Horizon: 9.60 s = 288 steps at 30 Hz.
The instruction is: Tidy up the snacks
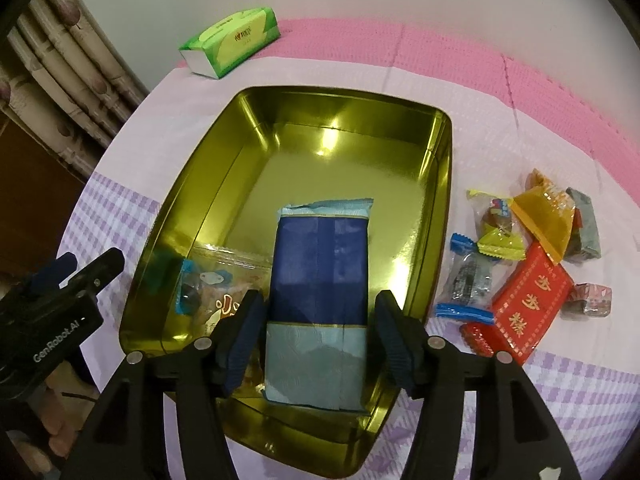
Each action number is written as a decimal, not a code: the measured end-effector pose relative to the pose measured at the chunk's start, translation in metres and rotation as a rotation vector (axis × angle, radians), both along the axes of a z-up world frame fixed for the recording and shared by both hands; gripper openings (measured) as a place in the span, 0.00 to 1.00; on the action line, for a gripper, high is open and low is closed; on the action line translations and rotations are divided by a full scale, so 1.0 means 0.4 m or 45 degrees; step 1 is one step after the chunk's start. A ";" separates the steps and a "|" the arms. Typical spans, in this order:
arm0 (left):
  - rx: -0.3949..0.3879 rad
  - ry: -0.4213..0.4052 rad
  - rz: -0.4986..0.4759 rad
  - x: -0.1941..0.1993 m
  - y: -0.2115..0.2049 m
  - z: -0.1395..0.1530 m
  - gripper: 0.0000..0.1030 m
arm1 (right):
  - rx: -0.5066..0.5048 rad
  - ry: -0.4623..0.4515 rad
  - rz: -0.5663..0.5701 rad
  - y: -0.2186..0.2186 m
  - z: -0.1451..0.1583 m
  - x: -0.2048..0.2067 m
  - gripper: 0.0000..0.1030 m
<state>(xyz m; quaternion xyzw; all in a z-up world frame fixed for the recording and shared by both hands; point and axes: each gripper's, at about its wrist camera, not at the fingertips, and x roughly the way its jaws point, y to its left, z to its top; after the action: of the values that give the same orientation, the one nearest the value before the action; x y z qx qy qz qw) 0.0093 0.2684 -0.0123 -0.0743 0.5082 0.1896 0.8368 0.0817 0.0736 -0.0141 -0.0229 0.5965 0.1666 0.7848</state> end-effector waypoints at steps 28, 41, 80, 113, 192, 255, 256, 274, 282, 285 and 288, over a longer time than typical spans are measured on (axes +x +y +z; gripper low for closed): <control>0.038 -0.005 -0.079 0.006 -0.041 0.002 0.73 | -0.131 -0.127 -0.339 -0.477 0.012 0.004 0.66; 0.058 -0.063 -0.211 0.009 -0.126 0.030 0.73 | -0.096 -0.205 -0.400 -0.537 -0.055 0.013 0.70; -0.100 0.092 -0.910 0.186 -0.726 -0.033 0.73 | -0.173 -0.418 -0.634 -0.869 -0.097 -0.045 0.44; -0.131 0.207 -0.876 0.222 -0.809 -0.135 0.45 | -0.146 -0.417 -0.648 -0.882 -0.093 -0.049 0.45; 0.053 0.173 -0.404 0.073 -0.230 -0.062 0.45 | -0.198 -0.408 -0.627 -0.878 -0.093 -0.042 0.46; 0.014 -0.152 0.022 0.012 0.025 0.052 0.69 | 0.029 -0.307 0.149 -0.060 0.073 0.159 0.43; 0.005 -0.147 0.026 0.013 0.028 0.049 0.69 | 0.023 -0.286 0.154 -0.049 0.062 0.166 0.43; -0.066 -0.115 0.113 0.012 0.074 0.025 0.69 | -0.124 -0.122 0.244 0.031 -0.032 0.173 0.43; -0.058 -0.110 0.122 0.011 0.078 0.024 0.69 | -0.138 -0.073 0.266 0.030 -0.036 0.154 0.43; -0.053 -0.111 0.120 0.011 0.077 0.025 0.69 | -0.128 -0.055 0.264 0.026 -0.037 0.144 0.43; -0.052 -0.112 0.119 0.009 0.076 0.025 0.69 | -0.128 -0.052 0.263 0.022 -0.037 0.134 0.43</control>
<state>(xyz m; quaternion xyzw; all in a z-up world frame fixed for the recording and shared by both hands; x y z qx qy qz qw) 0.0131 0.2988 -0.0021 -0.1231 0.4706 0.2146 0.8470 0.1354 0.0824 -0.0291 -0.1269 0.5824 0.2161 0.7733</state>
